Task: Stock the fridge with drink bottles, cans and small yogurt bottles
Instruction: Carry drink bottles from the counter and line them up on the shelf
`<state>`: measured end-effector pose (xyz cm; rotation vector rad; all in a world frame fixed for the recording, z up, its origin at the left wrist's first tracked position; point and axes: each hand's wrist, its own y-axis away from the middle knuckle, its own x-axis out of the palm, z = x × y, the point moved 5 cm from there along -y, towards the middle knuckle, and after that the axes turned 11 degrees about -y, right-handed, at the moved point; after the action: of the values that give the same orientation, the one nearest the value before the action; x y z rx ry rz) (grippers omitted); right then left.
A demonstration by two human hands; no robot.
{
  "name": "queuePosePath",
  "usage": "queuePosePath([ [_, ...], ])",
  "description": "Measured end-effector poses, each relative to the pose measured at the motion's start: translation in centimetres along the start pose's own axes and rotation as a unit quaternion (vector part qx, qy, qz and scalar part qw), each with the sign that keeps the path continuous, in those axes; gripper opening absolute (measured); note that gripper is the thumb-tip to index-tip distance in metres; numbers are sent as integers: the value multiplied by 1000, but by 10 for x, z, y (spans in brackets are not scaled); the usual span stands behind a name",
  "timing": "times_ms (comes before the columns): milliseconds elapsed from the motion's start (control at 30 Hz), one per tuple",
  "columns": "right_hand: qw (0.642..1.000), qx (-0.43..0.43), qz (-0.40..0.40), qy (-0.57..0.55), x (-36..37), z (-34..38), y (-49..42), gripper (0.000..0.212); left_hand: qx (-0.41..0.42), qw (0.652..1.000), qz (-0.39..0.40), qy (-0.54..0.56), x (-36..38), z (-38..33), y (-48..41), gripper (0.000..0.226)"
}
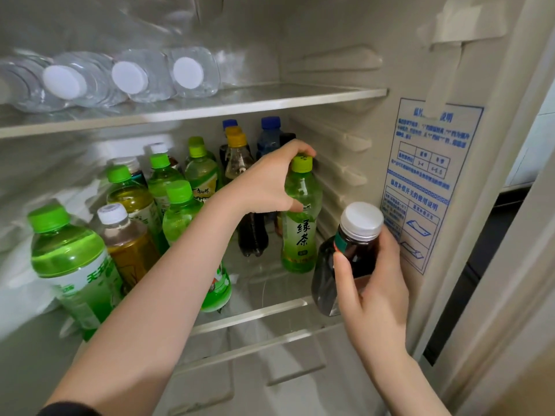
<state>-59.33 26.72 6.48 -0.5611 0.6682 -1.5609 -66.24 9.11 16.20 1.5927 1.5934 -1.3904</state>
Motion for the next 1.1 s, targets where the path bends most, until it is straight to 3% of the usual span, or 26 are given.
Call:
queuePosePath([
  [233, 1000, -3, 5, 22, -1, -1, 1, 51, 2, 996, 36, -87, -3, 4, -23, 79],
  [600, 999, 7, 3, 52, -2, -3, -2, 50, -40, 988, 10, -150, 0, 9, -37, 94],
  [933, 998, 11, 1, 57, -3, -4, -1, 52, -55, 989, 4, -138, 3, 7, -23, 111],
  [1000, 998, 6, 5, 55, -3, -5, -1, 51, -36, 989, -41, -136, -7, 0, -10, 107],
  [1100, 999, 5, 9, 52, -2, -6, -1, 51, 15, 982, -160, -94, -30, -13, 25, 84],
])
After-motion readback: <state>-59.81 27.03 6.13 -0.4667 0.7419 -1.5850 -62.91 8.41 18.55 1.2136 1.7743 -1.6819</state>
